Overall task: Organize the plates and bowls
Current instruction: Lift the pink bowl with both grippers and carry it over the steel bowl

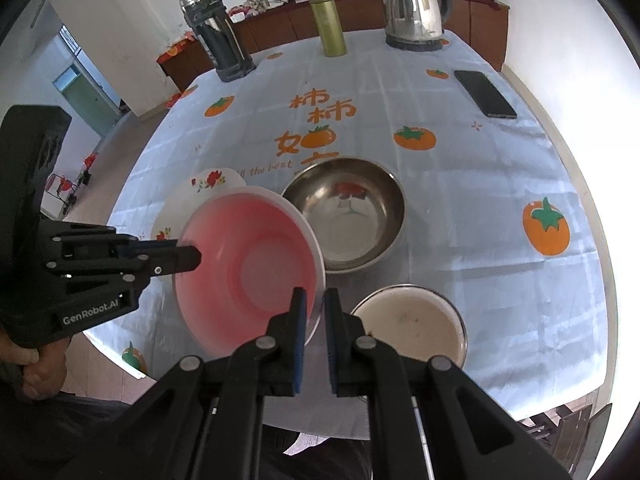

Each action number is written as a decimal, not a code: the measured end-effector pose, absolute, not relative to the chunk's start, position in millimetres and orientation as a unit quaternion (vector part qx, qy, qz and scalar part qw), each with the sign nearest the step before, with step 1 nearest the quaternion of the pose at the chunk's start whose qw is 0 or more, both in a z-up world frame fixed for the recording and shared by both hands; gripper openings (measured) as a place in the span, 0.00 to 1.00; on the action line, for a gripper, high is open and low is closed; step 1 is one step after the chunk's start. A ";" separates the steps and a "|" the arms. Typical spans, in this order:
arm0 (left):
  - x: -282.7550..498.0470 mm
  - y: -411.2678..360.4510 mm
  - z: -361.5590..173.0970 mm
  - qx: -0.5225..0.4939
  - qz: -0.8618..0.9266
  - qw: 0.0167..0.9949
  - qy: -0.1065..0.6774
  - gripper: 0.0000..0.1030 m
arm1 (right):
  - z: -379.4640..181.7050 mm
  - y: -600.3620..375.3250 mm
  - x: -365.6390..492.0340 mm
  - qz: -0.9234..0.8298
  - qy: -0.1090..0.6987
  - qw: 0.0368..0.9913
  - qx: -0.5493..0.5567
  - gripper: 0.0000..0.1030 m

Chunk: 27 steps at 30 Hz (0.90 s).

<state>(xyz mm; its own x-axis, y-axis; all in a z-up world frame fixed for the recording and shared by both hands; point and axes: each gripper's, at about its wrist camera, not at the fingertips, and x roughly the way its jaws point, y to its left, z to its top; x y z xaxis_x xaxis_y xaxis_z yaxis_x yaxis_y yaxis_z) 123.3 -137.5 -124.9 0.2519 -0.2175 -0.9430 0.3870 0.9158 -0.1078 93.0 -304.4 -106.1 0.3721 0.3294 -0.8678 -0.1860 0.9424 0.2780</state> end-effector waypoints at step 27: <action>143.0 -155.2 -115.2 0.073 -0.182 0.797 0.571 0.08 | -97.3 -321.3 114.2 0.156 0.524 0.835 0.060 0.08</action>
<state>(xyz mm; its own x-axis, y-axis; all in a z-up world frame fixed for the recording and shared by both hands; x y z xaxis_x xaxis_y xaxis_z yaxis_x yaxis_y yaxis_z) 143.0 -155.2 -115.2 0.2821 -0.2058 -0.9371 0.3735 0.9232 -0.0904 114.2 -321.3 -97.3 0.4031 0.3225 -0.8564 -0.1976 0.9445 0.2626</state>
